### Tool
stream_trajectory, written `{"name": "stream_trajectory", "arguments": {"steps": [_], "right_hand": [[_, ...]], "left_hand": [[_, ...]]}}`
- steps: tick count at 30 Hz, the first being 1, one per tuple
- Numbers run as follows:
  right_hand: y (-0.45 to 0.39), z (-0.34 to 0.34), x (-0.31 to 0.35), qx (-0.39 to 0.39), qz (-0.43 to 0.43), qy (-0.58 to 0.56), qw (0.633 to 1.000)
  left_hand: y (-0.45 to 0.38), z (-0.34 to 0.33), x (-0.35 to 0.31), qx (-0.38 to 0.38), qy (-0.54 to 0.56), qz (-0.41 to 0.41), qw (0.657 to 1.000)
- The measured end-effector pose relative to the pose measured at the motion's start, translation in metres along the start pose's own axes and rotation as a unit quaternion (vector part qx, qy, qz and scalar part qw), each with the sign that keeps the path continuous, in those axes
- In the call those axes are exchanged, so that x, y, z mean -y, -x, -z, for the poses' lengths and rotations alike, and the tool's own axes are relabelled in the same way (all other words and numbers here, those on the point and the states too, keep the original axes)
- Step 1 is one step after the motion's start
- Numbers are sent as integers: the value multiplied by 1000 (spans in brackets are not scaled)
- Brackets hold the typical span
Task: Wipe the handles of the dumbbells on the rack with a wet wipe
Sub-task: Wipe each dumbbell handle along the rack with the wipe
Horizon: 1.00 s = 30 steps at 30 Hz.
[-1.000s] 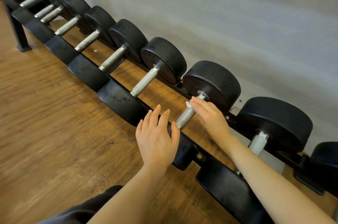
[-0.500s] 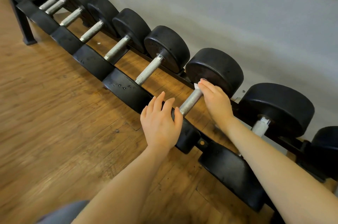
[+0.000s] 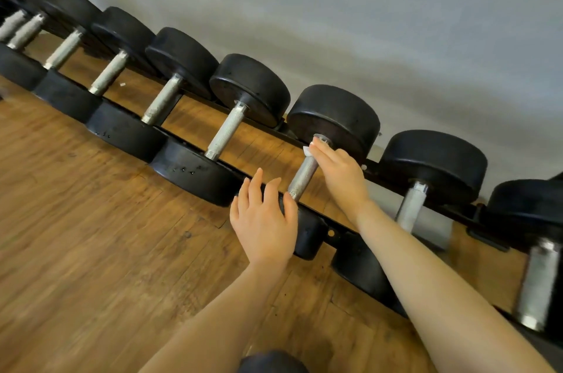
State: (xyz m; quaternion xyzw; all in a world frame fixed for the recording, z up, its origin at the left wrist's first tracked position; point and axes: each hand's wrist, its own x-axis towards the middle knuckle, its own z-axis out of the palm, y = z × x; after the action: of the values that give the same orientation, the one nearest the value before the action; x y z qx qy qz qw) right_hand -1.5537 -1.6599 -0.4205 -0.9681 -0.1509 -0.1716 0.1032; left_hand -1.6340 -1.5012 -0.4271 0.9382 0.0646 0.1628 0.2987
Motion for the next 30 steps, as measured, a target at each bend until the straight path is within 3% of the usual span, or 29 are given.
{"name": "stream_trajectory", "arguments": {"steps": [15, 18, 23, 30], "right_hand": [[-11, -8, -9, 42, 26, -24, 999], [-20, -7, -16, 43, 65, -13, 997], [-16, -9, -31, -2, 137, 30, 990], [-11, -14, -33, -101, 153, 51, 982]], "left_hand": [[2, 3, 2, -19, -18, -21, 999], [2, 5, -1, -19, -36, -19, 999], [2, 12, -4, 34, -44, 1, 998], [-10, 18, 4, 51, -7, 13, 999]]}}
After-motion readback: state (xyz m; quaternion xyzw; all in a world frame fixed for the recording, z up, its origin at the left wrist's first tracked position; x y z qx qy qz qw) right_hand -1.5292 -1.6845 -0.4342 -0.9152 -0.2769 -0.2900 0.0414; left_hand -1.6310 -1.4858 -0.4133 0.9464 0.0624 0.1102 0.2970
